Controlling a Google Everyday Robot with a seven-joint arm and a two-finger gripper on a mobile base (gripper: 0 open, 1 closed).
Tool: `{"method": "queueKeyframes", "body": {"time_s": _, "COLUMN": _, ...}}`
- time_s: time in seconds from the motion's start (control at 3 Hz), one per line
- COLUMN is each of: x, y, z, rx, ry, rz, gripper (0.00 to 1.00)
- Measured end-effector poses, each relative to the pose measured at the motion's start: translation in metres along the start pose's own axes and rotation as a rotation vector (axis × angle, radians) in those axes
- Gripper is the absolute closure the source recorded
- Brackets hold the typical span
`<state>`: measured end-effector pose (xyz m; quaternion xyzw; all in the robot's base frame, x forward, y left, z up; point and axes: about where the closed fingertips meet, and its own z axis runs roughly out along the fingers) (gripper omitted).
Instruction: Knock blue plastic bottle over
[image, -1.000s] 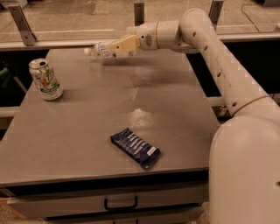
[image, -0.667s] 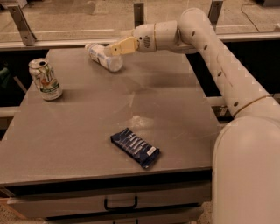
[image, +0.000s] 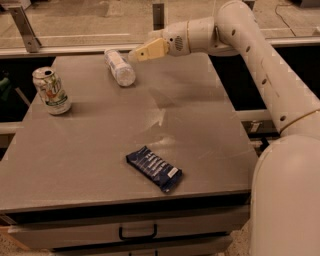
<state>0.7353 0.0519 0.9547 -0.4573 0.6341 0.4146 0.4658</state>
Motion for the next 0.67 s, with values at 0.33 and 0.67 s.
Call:
{"method": "queueKeyframes", "body": {"time_s": 0.33, "x": -0.021, "y": -0.026, "z": -0.065, "rx": 0.182, "ry": 0.033, "rz": -0.089, "gripper": 0.00}}
{"method": "queueKeyframes", "body": {"time_s": 0.67, "x": -0.057, "y": -0.033, "z": -0.132, "rx": 0.373, "ry": 0.047, "rz": -0.151, "gripper": 0.00}}
